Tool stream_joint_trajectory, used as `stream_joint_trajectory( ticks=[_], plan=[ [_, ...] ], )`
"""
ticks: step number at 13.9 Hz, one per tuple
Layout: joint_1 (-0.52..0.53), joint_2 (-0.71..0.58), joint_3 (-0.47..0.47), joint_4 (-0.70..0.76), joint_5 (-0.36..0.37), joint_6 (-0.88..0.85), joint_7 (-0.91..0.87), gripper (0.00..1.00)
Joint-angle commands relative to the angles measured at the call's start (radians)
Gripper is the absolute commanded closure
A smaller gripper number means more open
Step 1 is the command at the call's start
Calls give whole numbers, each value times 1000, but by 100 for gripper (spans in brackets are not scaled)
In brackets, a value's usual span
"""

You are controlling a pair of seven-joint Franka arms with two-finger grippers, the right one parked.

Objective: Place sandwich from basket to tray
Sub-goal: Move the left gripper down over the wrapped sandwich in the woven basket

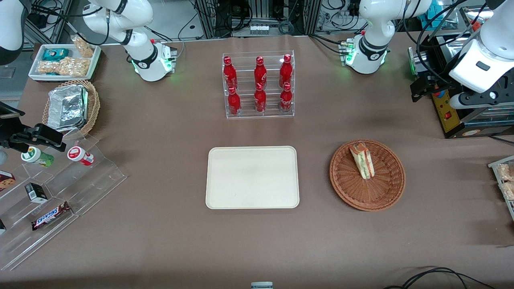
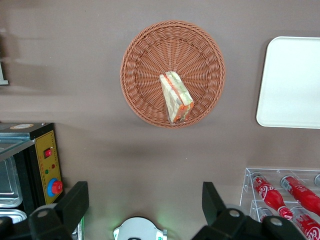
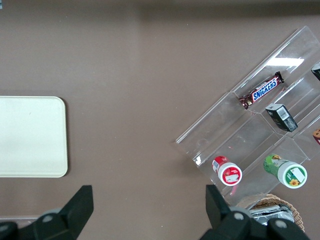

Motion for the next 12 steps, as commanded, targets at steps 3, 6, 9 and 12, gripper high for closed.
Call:
stream_joint_trajectory(
  ticks=[3, 6, 9, 12],
  plan=[
    [0, -3, -3, -11, 13, 1, 18, 0],
    [-6, 40, -6, -25, 15, -2, -35, 0],
    [-25, 153, -11, -29, 13, -18, -207, 0],
    [-31, 242, -14, -28, -1, 85, -313, 0]
  ],
)
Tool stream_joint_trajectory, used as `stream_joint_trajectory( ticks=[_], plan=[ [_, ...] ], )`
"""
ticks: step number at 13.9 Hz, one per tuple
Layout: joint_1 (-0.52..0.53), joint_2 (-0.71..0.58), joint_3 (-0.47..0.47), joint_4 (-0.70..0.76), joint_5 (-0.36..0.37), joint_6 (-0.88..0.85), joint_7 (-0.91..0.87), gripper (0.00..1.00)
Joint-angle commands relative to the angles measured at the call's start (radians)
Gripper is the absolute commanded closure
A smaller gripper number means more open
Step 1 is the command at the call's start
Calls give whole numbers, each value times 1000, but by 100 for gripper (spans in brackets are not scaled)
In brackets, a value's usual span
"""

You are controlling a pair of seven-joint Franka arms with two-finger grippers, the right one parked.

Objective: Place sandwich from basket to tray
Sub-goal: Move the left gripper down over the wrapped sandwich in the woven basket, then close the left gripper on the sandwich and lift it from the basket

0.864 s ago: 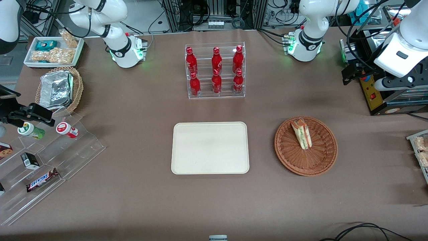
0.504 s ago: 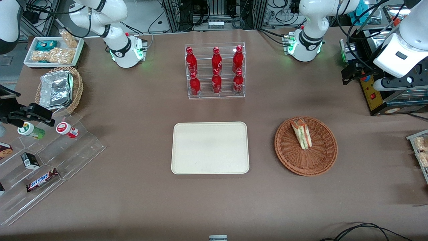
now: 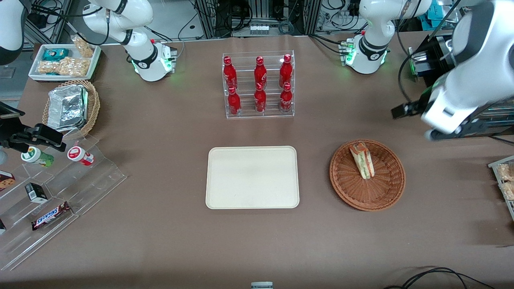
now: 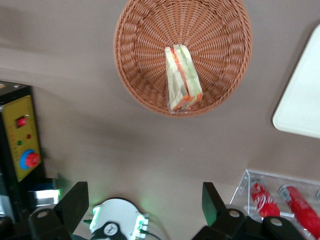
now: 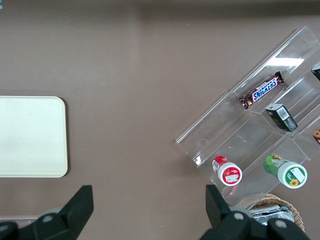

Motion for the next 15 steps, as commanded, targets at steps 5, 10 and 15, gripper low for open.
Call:
stream_joint_trajectory(
  ticks=[5, 10, 15],
  plan=[
    [-63, 190, -1, -33, 9, 329, -316, 0],
    [-100, 207, 0, -189, 20, 515, -395, 0],
    [-97, 233, 3, -207, 97, 498, -403, 0]
  ],
)
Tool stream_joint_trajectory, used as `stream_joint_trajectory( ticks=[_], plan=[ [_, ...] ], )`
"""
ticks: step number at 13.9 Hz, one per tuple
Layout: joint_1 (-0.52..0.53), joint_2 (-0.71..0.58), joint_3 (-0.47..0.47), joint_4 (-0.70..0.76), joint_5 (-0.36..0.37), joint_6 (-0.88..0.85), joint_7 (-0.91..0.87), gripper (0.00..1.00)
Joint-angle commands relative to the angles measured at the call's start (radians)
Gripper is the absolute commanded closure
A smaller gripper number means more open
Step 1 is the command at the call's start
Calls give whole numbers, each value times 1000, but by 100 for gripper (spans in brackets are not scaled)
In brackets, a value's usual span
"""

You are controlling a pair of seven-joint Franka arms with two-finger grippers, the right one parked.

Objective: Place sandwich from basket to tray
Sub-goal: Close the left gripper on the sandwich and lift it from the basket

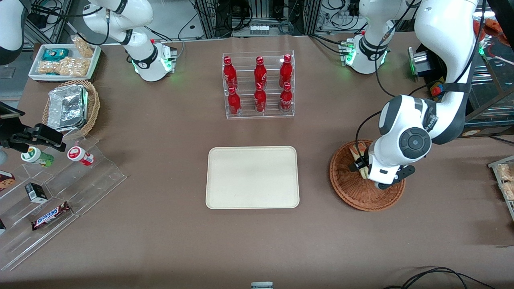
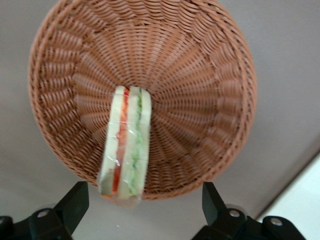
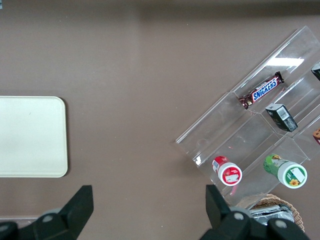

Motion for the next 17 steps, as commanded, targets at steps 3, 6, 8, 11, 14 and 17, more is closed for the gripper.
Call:
stream_joint_trajectory(
  ticks=[3, 6, 8, 11, 14, 17],
  plan=[
    [-1, 45, 3, -7, 28, 16, -55, 0],
    [-1, 79, 3, -13, 30, 33, -61, 0],
    [2, 86, 4, -27, 31, 33, -61, 0],
    [2, 102, 4, -24, 31, 33, -61, 0],
    [2, 101, 4, -13, 31, 29, -76, 51],
    [2, 89, 4, -11, 31, 22, -76, 88]
  ],
)
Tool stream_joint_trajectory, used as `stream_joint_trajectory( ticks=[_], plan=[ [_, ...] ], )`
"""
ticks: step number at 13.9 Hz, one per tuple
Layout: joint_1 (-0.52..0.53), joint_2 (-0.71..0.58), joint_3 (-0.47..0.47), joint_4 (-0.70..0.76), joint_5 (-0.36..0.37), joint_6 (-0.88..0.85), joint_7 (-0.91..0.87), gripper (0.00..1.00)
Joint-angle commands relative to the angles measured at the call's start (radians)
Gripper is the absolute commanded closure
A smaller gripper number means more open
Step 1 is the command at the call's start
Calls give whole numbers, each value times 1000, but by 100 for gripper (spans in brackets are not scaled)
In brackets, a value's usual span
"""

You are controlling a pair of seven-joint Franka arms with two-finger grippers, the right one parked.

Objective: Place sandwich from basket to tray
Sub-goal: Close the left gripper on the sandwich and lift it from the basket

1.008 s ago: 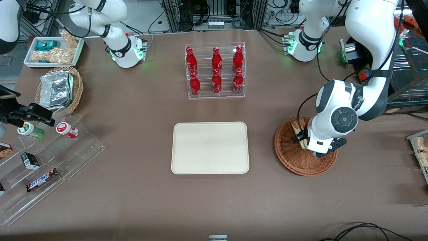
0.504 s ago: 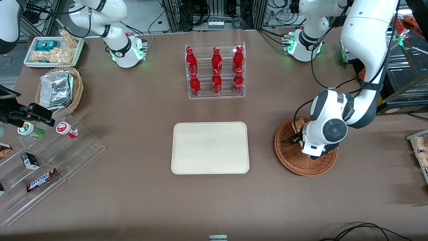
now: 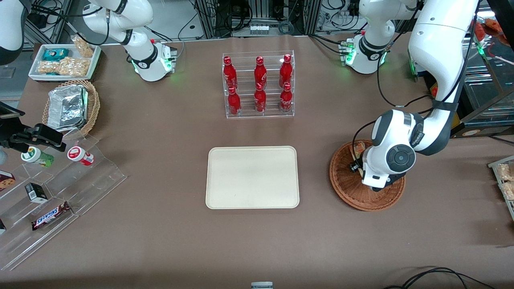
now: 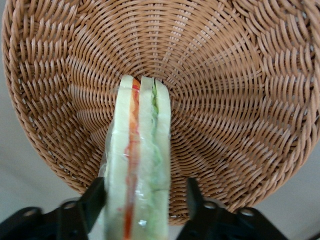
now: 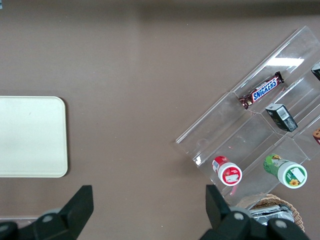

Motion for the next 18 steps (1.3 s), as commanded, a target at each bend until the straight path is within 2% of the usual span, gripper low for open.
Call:
stream_joint_trajectory(
  ticks=[1, 8, 13, 16, 18],
  plan=[
    [1, -28, 0, 8, 17, -5, -20, 89],
    [-10, -24, -14, 261, -7, -258, -26, 89],
    [-63, 22, -123, 298, -7, -238, -9, 88],
    [-108, 154, -230, 434, -6, -211, 38, 88],
    [-190, 225, -241, 496, -4, -167, 26, 88]
  ],
)
